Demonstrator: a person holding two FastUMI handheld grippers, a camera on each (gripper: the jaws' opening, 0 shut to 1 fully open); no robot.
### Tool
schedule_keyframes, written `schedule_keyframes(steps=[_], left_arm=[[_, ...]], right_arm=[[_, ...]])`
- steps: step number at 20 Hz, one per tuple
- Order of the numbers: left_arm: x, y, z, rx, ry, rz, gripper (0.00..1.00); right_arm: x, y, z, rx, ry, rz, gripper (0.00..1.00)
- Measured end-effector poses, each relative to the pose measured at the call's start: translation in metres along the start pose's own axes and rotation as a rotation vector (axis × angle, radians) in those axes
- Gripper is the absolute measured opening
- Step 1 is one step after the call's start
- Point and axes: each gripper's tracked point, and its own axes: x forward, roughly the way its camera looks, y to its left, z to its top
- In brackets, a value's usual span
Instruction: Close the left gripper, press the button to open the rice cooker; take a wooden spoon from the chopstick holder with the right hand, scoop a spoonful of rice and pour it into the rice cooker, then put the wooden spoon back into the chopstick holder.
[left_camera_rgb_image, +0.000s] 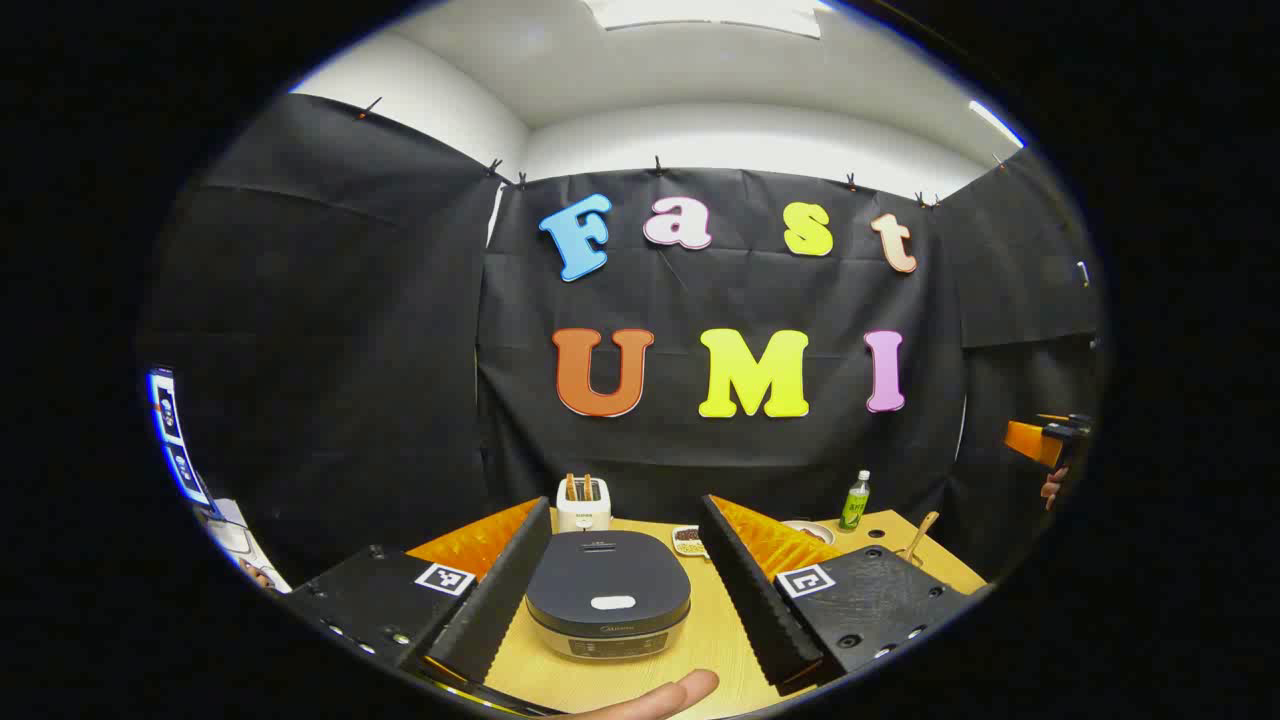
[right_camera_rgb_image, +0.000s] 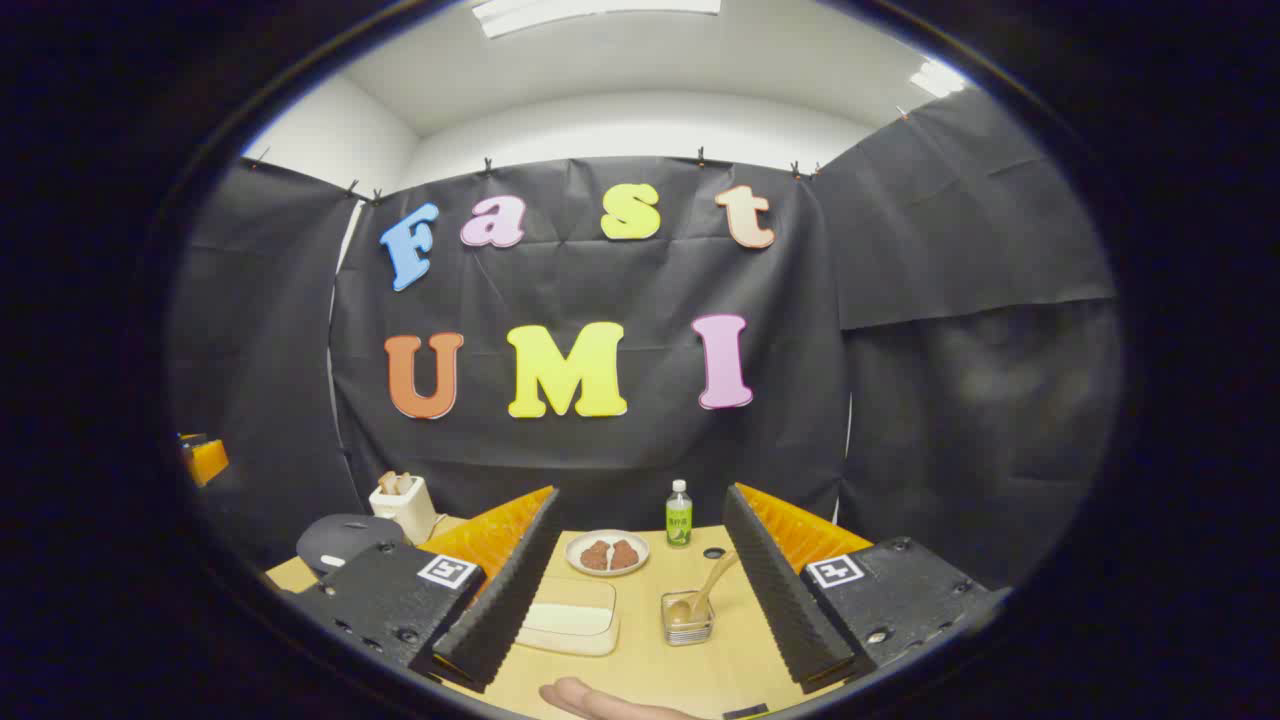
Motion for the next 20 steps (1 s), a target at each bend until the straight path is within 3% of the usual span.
schedule_keyframes(steps=[6,15,16,17,18,19,20], left_arm=[[0.0,-0.002,-0.006,0.024,0.018,0.0,0.94],[0.007,-0.013,-0.009,0.006,0.032,-0.022,0.94],[0.007,-0.015,-0.007,-0.002,0.025,-0.03,0.84],[0.008,-0.021,-0.006,-0.003,0.018,-0.047,0.94],[0.01,-0.021,-0.008,-0.004,0.018,-0.05,0.94],[0.012,-0.019,-0.011,-0.008,0.026,-0.044,0.82],[0.015,-0.018,-0.016,-0.006,0.04,-0.036,0.83]], right_arm=[[-0.011,-0.008,-0.004,-0.008,0.022,0.027,1.0],[-0.028,-0.031,0.013,-0.01,-0.037,0.015,1.0],[-0.027,-0.035,0.017,-0.01,-0.045,0.007,1.0],[-0.027,-0.039,0.02,-0.012,-0.057,-0.002,1.0],[-0.027,-0.042,0.023,-0.018,-0.069,-0.009,1.0],[-0.027,-0.044,0.025,-0.023,-0.082,-0.014,1.0],[-0.028,-0.045,0.027,-0.032,-0.094,-0.011,1.0]])
